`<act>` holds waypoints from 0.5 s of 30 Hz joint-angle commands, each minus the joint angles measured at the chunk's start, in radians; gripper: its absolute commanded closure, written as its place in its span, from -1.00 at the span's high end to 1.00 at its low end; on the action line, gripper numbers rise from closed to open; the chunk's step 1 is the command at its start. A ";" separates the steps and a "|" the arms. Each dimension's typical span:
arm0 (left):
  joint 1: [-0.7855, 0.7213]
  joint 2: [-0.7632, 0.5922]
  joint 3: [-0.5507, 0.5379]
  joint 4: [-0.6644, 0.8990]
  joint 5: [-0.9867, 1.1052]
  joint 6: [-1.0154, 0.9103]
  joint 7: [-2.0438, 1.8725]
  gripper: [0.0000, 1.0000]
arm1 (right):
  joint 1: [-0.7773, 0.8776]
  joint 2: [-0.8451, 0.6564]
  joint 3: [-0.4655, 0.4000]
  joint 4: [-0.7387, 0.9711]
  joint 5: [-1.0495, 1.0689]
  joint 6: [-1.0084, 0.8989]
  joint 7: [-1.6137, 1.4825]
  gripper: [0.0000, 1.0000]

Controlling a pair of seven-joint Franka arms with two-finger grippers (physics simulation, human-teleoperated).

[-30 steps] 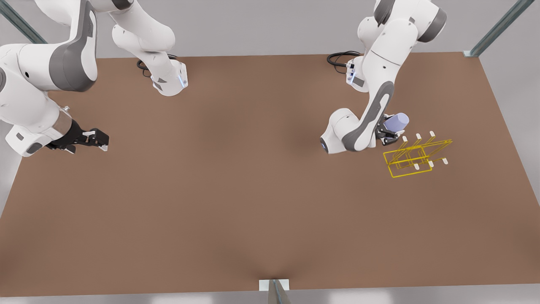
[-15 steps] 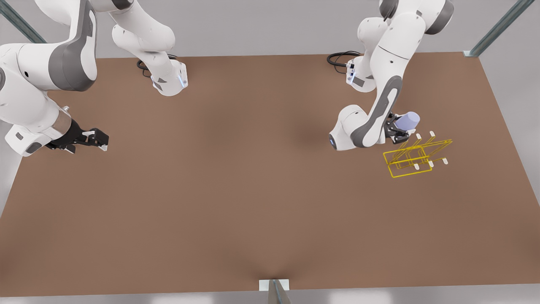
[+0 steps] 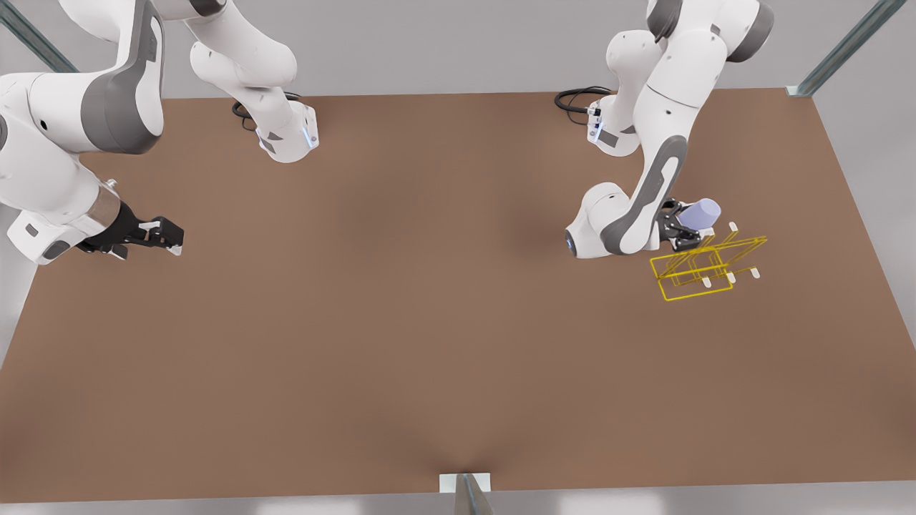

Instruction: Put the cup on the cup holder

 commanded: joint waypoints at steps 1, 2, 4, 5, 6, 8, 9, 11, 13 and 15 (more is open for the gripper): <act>0.007 0.004 0.000 -0.002 0.016 0.009 -0.106 0.66 | 0.000 -0.001 0.000 0.000 0.002 0.000 0.000 1.00; 0.013 0.008 0.000 -0.003 0.026 0.010 -0.111 0.66 | 0.001 0.000 0.000 0.000 0.002 0.000 0.000 1.00; 0.025 0.017 0.000 -0.003 0.042 0.012 -0.115 0.66 | 0.001 0.000 0.000 0.000 0.001 0.000 0.000 1.00; 0.025 0.018 0.000 -0.003 0.043 0.012 -0.117 0.66 | 0.001 0.000 0.000 0.000 0.002 0.000 0.000 1.00; 0.028 0.031 0.000 -0.003 0.049 0.014 -0.119 0.66 | 0.001 0.000 0.000 0.000 0.001 0.000 0.000 1.00; 0.033 0.037 0.000 -0.003 0.051 0.012 -0.131 0.66 | 0.000 0.000 0.000 0.000 -0.002 0.000 0.000 1.00; 0.033 0.041 0.000 -0.003 0.051 0.014 -0.137 0.66 | 0.001 0.000 0.000 0.000 -0.002 0.000 0.000 1.00; 0.033 0.049 0.000 -0.003 0.051 0.014 -0.143 0.66 | 0.001 0.000 0.000 0.000 -0.001 0.000 0.000 1.00; 0.033 0.049 0.000 -0.003 0.051 0.012 -0.151 0.66 | 0.001 0.000 0.000 0.000 -0.001 0.000 0.000 1.00; 0.033 0.049 0.000 -0.002 0.051 0.012 -0.152 0.66 | 0.001 0.000 0.000 0.000 -0.001 0.000 0.000 1.00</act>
